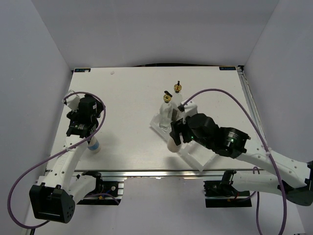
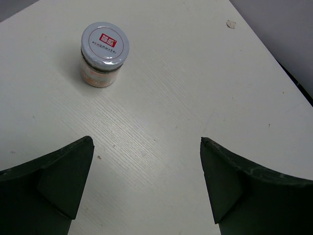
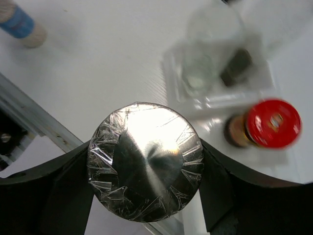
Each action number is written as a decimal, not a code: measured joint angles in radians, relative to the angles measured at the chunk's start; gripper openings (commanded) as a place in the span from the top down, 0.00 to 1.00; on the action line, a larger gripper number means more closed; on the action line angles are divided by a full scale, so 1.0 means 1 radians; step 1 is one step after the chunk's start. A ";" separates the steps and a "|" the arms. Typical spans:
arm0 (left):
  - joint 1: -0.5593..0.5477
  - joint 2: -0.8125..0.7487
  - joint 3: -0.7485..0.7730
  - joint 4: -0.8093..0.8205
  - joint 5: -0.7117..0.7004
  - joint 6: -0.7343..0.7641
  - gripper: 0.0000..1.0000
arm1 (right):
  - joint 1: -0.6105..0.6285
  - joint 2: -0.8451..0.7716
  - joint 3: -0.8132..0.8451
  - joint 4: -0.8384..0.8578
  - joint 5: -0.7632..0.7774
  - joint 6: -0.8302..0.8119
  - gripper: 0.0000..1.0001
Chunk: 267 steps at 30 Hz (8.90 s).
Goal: Organize the condiment bottles
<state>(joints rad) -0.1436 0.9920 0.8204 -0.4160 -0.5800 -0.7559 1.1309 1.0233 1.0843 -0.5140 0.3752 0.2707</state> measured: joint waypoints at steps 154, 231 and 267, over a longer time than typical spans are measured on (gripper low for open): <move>-1.158 0.906 1.002 -0.303 0.328 0.611 0.98 | -0.404 -0.485 -0.282 -0.113 0.687 0.325 0.11; 0.238 0.452 0.301 -0.128 0.058 0.060 0.02 | -1.023 0.104 -0.147 0.184 0.128 0.121 0.11; 0.295 0.628 0.279 0.054 0.289 0.162 1.00 | -1.033 0.170 -0.150 0.256 -0.017 0.042 0.11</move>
<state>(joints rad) 0.1516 1.6203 1.0992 -0.3622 -0.2909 -0.5941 0.0975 1.1931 0.9348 -0.2581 0.3580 0.3126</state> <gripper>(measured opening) 0.716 0.895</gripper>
